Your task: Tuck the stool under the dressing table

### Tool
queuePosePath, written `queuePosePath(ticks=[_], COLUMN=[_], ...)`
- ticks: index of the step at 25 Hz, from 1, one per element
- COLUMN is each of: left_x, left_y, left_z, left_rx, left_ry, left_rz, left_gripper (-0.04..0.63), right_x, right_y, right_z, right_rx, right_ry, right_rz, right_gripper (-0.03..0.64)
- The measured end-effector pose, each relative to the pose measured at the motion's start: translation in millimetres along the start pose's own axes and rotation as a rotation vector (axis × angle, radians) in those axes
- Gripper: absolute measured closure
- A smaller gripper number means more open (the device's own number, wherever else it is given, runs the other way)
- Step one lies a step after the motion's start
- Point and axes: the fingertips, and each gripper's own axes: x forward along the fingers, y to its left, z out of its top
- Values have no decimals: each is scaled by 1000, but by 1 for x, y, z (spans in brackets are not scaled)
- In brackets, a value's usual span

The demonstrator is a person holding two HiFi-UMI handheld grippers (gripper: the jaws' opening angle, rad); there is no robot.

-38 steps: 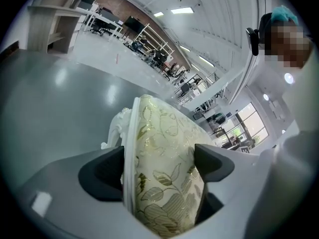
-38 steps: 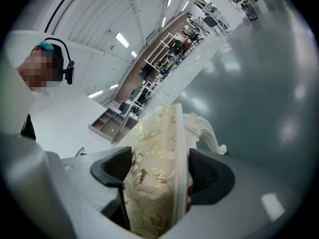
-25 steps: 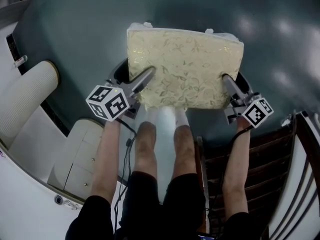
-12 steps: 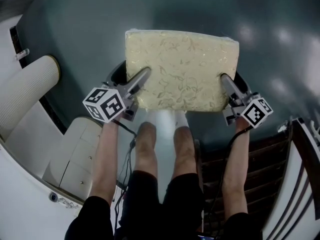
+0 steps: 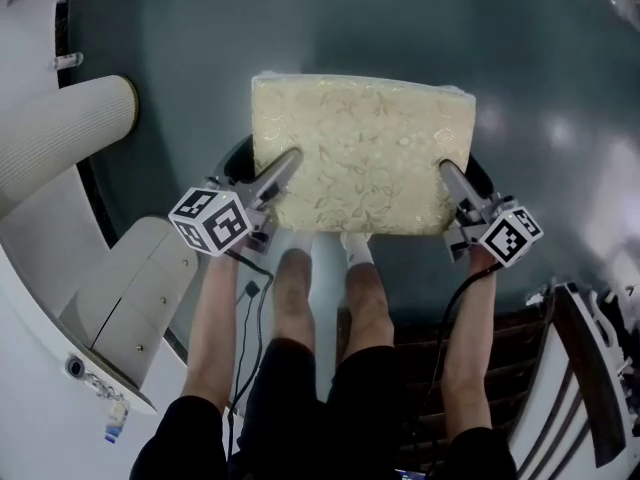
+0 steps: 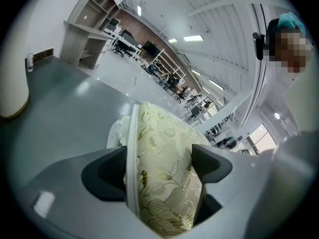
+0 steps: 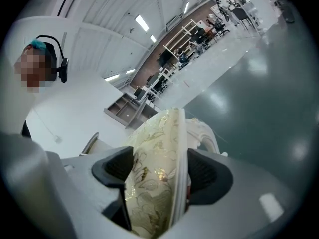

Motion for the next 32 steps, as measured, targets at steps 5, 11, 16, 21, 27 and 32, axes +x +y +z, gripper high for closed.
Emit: queuePosePath(ticks=[5, 11, 16, 21, 27, 32], left_x=[0, -1, -1, 0, 8, 1], left_y=[1, -1, -1, -1, 9, -1], left_z=[0, 1, 2, 0, -2, 0], left_rx=[-2, -5, -1, -9, -55, -1], left_ry=[0, -4, 1, 10, 44, 2], left_rz=[-5, -2, -5, -4, -34, -16], left_gripper=[172, 172, 175, 175, 175, 175], right_x=[0, -1, -1, -2, -2, -5], right_y=[0, 1, -1, -2, 2, 0], right_z=[0, 2, -1, -1, 0, 0], right_rx=[3, -2, 10, 10, 19, 0], right_ry=[-1, -6, -4, -11, 9, -35], right_rz=[-6, -2, -5, -11, -70, -11], right_gripper=[272, 273, 273, 273, 273, 273])
